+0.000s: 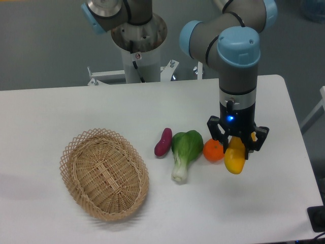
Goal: Place the mango on the table
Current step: 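Lift the yellow mango in the gripper up off the orange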
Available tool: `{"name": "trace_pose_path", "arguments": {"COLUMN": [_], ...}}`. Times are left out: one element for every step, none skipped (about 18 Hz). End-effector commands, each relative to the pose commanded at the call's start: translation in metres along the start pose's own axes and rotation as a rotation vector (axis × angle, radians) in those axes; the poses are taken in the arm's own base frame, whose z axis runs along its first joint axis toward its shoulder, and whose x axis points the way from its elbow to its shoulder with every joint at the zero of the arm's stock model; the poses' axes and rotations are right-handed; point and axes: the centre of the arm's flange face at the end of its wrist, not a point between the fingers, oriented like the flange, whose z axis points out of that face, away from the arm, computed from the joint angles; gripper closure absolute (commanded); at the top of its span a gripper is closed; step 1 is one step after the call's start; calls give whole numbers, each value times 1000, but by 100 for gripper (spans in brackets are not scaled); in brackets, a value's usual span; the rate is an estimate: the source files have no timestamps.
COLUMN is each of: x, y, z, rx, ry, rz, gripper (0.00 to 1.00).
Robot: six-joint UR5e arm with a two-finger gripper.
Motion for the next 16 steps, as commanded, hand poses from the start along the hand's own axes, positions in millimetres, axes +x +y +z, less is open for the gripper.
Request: {"name": "trace_pose_path", "arguments": {"x": [0, 1, 2, 3, 5, 6, 9, 12, 15, 17, 20, 24, 27, 31, 35, 34], "y": [0, 0, 1, 1, 3, 4, 5, 8, 10, 13, 16, 22, 29, 38, 47, 61], "z": [1, 1, 3, 5, 8, 9, 12, 15, 19, 22, 26, 32, 39, 47, 55, 58], "rx": [-2, -5, -7, -9, -11, -11, -13, -17, -19, -22, -28, -35, -42, -51, -57, -64], "ry": [1, 1, 3, 7, 12, 12, 19, 25, 30, 33, 42, 57, 73, 94, 114, 126], "rz": [0, 1, 1, 2, 5, 11, 15, 22, 46, 78, 114, 153, 192, 234, 285, 323], "gripper": [51, 51, 51, 51, 51, 51, 51, 52, 52, 52, 52, 52, 52, 52, 52, 52]}}
